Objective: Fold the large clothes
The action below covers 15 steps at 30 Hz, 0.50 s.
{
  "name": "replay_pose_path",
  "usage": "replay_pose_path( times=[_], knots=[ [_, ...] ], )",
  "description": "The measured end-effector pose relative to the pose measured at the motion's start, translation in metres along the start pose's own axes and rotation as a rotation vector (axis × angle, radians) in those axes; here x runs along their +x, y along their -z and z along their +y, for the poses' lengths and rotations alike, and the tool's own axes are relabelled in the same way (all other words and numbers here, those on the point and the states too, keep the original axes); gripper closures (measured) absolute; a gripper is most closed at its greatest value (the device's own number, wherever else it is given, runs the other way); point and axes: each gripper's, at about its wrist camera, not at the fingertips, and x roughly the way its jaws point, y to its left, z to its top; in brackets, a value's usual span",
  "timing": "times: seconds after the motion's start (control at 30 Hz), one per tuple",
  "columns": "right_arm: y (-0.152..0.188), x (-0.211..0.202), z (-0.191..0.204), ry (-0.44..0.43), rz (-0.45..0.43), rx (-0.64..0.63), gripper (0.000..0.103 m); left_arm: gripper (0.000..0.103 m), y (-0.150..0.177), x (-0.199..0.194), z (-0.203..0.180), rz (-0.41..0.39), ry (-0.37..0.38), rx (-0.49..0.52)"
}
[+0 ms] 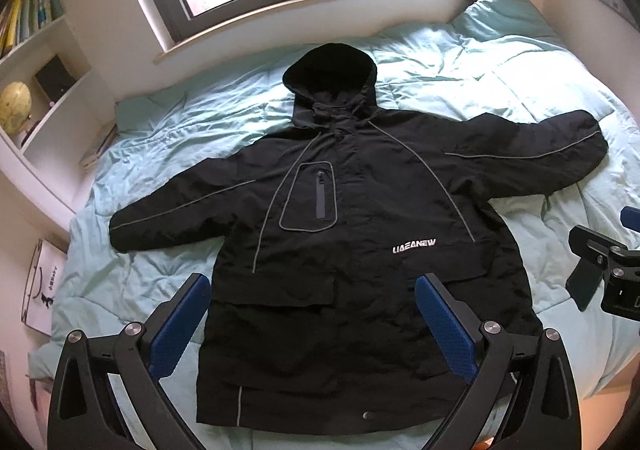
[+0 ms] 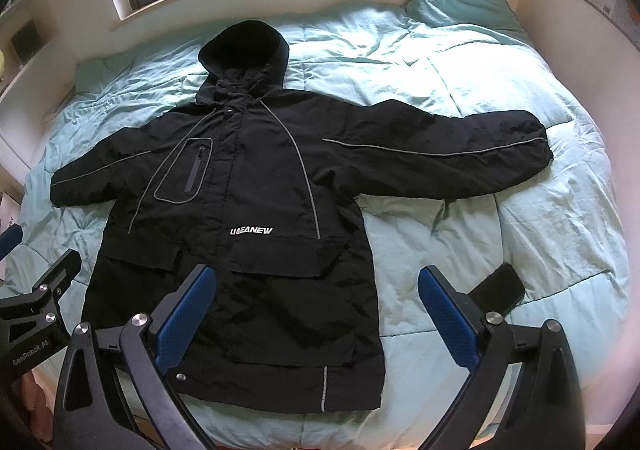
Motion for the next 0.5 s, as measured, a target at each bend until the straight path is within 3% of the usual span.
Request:
replay_pose_path(
  times=[0.2, 0.33, 0.5],
  knots=[
    [0.001, 0.0, -0.005, -0.007, -0.005, -0.002, 0.002, 0.001, -0.002, 0.0, -0.016, 0.005, -0.003, 0.005],
    [-0.002, 0.001, -0.016, -0.023, 0.0, 0.007, 0.002, 0.001, -0.005, 0.0, -0.027, -0.004, -0.088, 0.043],
    [-0.006, 0.004, -0.029, -0.036, 0.007, 0.01, 0.002, 0.001, -0.011, -0.002, -0.033, 0.0, -0.04, 0.017]
  ],
)
